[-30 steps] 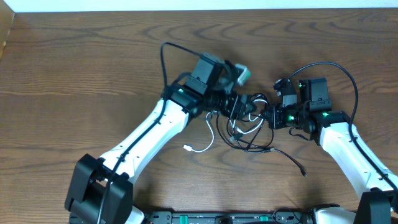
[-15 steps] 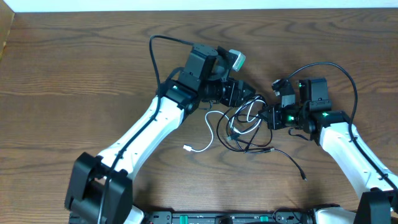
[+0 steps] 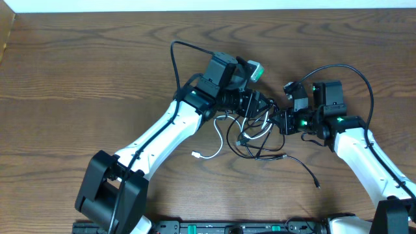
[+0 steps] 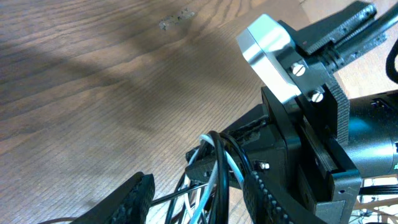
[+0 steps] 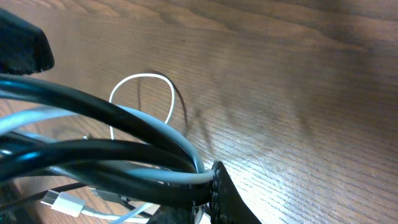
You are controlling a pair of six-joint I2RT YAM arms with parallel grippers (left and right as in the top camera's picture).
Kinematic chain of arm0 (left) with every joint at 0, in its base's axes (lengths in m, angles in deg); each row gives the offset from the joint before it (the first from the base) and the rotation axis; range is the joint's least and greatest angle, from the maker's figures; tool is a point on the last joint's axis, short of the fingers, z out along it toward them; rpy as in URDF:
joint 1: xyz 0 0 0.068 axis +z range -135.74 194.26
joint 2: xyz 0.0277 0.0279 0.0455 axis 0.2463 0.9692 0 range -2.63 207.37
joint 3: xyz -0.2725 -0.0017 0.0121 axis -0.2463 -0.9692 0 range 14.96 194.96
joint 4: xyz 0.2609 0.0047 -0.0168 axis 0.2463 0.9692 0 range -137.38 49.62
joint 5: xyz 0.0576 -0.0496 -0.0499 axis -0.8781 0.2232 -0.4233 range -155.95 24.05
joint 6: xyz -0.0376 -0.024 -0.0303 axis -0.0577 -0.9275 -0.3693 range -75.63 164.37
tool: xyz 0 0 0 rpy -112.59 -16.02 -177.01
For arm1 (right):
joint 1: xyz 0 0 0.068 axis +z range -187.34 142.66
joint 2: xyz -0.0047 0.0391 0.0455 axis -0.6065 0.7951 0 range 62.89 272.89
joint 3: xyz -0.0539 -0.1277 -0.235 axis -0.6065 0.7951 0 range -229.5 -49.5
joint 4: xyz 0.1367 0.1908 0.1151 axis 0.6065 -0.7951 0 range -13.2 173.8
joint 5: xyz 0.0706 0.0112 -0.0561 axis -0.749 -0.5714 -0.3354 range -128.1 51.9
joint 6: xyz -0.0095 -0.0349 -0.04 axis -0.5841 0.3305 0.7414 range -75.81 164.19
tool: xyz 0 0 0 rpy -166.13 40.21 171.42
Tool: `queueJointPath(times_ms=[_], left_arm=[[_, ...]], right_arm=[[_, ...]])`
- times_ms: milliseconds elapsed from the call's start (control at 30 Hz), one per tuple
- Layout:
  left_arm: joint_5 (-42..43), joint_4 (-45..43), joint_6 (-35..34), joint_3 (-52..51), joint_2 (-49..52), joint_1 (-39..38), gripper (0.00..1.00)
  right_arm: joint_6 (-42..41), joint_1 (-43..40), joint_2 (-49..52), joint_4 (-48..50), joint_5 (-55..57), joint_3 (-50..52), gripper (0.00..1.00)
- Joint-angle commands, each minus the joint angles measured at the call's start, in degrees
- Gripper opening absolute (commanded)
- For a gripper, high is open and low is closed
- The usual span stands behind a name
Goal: Untangle cables
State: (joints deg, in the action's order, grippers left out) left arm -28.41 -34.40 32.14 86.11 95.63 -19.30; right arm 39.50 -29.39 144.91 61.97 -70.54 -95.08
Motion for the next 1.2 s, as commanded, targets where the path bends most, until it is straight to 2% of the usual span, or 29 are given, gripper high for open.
queueJointPath(times_ms=[0, 200, 467, 700, 800, 1000, 1167], left_arm=[[-1.18, -0.26, 0.15, 0.04, 0.2, -0.83, 0.47], [-1.18, -0.55, 0.13, 0.04, 0.24, -1.03, 0.36], [-1.18, -6.08, -0.13, 0.04, 0.22, -1.03, 0.36], [-2.38, -2.84, -0.11, 0.02, 0.24, -1.99, 0.36], [-6.91, 0.17, -0.09, -0.11, 0.24, -3.02, 0.32], [-7.19, 0.11, -0.09, -0.13, 0.24, -3.54, 0.25], [-7.15, -2.43, -0.15, -0.11, 0.22, -3.39, 0.24]], right_arm=[[0.94, 0.0, 0.02, 0.17, -1.6, -0.79, 0.01], [0.94, 0.04, 0.02, -0.04, -1.62, -0.81, 0.01], [0.96, 0.04, 0.02, -1.57, -1.62, -0.79, 0.01], [0.96, 0.04, 0.02, -1.53, -1.6, -0.79, 0.01], [0.96, 0.04, 0.02, -1.53, -1.62, -0.79, 0.01], [0.96, 0.04, 0.02, -1.57, -1.62, -0.79, 0.01], [0.96, 0.04, 0.0, -2.27, -1.57, -0.81, 0.01]])
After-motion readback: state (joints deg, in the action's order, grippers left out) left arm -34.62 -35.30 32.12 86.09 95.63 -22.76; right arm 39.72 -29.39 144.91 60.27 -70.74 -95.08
